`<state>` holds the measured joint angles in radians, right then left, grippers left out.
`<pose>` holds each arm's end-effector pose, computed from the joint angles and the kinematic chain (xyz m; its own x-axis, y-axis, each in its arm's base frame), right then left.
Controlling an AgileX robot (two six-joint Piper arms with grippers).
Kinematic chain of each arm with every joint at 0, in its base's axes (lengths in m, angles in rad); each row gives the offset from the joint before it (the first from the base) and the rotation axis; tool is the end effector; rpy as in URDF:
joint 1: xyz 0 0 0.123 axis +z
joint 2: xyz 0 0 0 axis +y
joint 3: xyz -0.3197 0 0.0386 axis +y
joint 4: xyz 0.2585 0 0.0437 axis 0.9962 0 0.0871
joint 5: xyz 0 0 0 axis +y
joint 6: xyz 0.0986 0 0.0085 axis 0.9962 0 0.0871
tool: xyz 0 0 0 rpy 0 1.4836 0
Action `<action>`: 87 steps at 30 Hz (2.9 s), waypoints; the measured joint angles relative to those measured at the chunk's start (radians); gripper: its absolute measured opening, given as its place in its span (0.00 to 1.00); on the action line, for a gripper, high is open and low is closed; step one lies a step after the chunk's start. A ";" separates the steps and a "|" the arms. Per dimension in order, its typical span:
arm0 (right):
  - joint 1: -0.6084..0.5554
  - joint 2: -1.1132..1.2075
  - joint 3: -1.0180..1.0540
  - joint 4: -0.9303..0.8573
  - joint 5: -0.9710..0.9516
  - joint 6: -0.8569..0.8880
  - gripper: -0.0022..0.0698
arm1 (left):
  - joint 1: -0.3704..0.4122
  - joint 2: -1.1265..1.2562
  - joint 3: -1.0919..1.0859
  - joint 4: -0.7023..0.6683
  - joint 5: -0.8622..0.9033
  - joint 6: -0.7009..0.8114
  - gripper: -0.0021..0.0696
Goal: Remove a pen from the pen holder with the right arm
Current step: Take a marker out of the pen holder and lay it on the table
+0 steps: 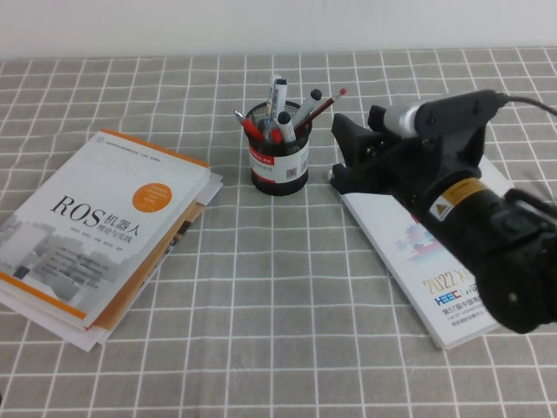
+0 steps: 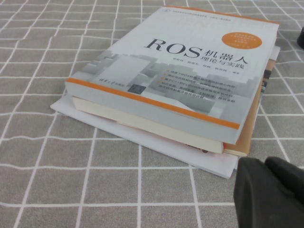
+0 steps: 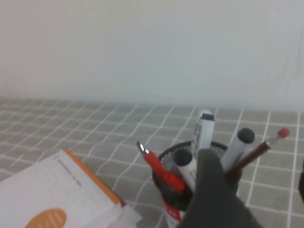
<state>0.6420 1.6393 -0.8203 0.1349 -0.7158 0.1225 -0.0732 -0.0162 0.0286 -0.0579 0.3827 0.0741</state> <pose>0.2995 0.2130 0.2782 -0.1331 0.1774 -0.9751 -0.5089 0.8320 0.2209 0.0328 -0.0046 0.1669 -0.2997 0.0424 -0.9531 0.0998 0.9949 0.0129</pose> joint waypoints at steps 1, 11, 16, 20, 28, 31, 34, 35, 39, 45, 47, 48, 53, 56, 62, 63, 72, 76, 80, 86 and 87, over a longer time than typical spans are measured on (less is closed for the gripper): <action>0.000 0.033 -0.001 -0.002 -0.045 0.005 0.50 | 0.000 0.000 0.000 0.000 0.000 0.000 0.02; -0.002 0.234 -0.067 -0.011 -0.318 0.031 0.52 | 0.000 0.000 0.000 0.000 0.000 0.000 0.02; -0.029 0.313 -0.141 -0.017 -0.334 0.122 0.52 | 0.000 0.000 0.000 0.000 0.000 0.000 0.02; -0.048 0.361 -0.210 -0.011 -0.334 0.142 0.52 | 0.000 0.000 0.000 0.000 0.000 0.000 0.02; -0.054 0.423 -0.345 0.008 -0.280 0.148 0.52 | 0.000 0.000 0.000 0.000 0.000 0.000 0.02; -0.058 0.448 -0.386 0.030 -0.268 0.148 0.52 | 0.000 0.000 0.000 0.000 0.000 0.000 0.02; -0.062 0.469 -0.409 0.069 -0.266 0.148 0.52 | 0.000 0.000 0.000 0.000 0.000 0.000 0.02; -0.062 0.471 -0.411 0.075 -0.264 0.148 0.52 | 0.000 0.000 0.000 0.000 0.000 0.000 0.02; -0.069 0.480 -0.415 0.089 -0.251 0.148 0.52 | 0.000 0.000 0.000 0.000 0.000 0.000 0.02; -0.071 0.483 -0.418 0.063 -0.238 0.148 0.52 | 0.000 0.000 0.000 0.000 0.000 0.000 0.02; -0.071 0.483 -0.418 0.063 -0.240 0.148 0.52 | 0.000 0.000 0.000 0.000 0.000 0.000 0.02; -0.071 0.483 -0.418 0.065 -0.240 0.148 0.52 | 0.000 0.000 0.000 0.000 0.000 0.000 0.02; -0.071 0.483 -0.418 0.087 -0.232 0.148 0.52 | 0.000 0.000 0.000 0.000 0.000 0.000 0.02; -0.071 0.483 -0.418 0.087 -0.227 0.148 0.52 | 0.000 0.000 0.000 0.000 0.000 0.000 0.02; -0.071 0.503 -0.418 0.094 -0.227 0.148 0.52 | 0.000 0.000 0.000 0.000 0.000 0.000 0.02; -0.071 0.507 -0.418 0.094 -0.227 0.150 0.52 | 0.000 0.000 0.000 0.000 0.000 0.000 0.02; -0.071 0.520 -0.418 0.098 -0.235 0.191 0.51 | 0.000 0.000 0.000 0.000 0.000 0.000 0.02; -0.071 0.520 -0.420 0.106 -0.265 0.192 0.51 | 0.000 0.000 0.000 0.000 0.000 0.000 0.02; -0.071 0.520 -0.441 0.113 -0.245 0.192 0.51 | 0.000 0.000 0.000 0.000 0.000 0.000 0.02; -0.071 0.520 -0.463 0.113 -0.237 0.195 0.51 | 0.000 0.000 0.000 0.000 0.000 0.000 0.02; -0.071 0.520 -0.463 0.113 -0.234 0.195 0.51 | 0.000 0.000 0.000 0.000 0.000 0.000 0.02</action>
<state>0.5708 2.1594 -1.2836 0.2483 -0.9502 0.3173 -0.0732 -0.0162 0.0286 -0.0579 0.3827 0.0741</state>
